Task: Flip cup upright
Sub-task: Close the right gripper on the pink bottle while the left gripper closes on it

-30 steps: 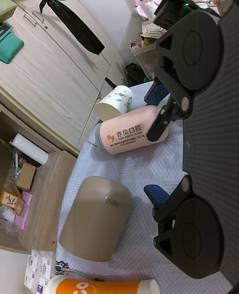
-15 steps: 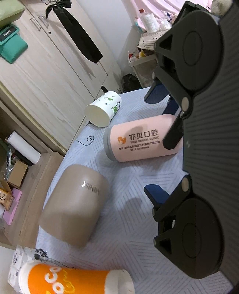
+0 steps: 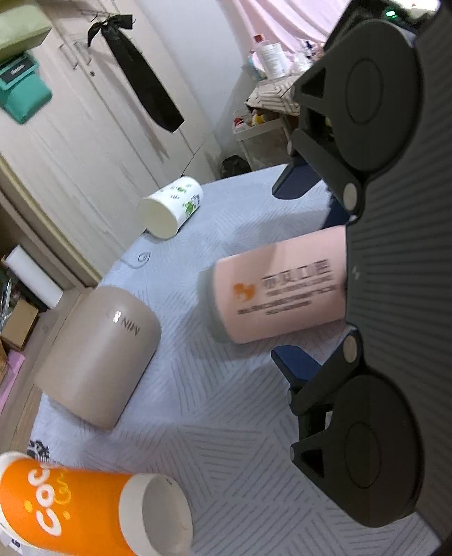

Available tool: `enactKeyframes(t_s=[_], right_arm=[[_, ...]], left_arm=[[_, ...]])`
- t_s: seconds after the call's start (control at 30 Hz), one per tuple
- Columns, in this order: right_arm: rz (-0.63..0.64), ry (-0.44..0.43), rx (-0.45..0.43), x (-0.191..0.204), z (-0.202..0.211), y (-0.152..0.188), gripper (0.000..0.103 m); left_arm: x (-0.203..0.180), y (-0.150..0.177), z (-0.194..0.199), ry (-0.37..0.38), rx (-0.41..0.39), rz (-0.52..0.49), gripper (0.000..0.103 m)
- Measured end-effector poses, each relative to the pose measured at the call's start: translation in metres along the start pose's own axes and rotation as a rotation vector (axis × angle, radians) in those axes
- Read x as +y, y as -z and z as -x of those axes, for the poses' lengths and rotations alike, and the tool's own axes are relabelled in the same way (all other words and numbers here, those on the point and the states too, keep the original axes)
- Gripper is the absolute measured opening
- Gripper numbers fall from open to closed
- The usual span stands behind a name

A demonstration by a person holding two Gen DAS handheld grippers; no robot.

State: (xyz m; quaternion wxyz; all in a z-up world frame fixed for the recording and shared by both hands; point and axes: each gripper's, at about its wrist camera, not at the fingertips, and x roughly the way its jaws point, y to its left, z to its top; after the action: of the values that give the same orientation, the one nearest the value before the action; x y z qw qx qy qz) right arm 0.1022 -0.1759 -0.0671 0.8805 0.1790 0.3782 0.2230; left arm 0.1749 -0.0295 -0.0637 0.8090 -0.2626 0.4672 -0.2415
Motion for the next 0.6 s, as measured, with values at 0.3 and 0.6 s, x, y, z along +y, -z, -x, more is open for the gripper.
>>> enactKeyframes(t_s=[0.3,0.6], right_arm=[[0.009,-0.069,0.087,-0.002,-0.001,-0.008,0.075],[0.024,-0.058,0.145,-0.008,-0.024,-0.028,0.070]], left_arm=[[0.016,0.007,0.003,0.003,-0.010,-0.004,0.062],[0.023,0.007,0.002,0.029,0.003,0.011,0.061]])
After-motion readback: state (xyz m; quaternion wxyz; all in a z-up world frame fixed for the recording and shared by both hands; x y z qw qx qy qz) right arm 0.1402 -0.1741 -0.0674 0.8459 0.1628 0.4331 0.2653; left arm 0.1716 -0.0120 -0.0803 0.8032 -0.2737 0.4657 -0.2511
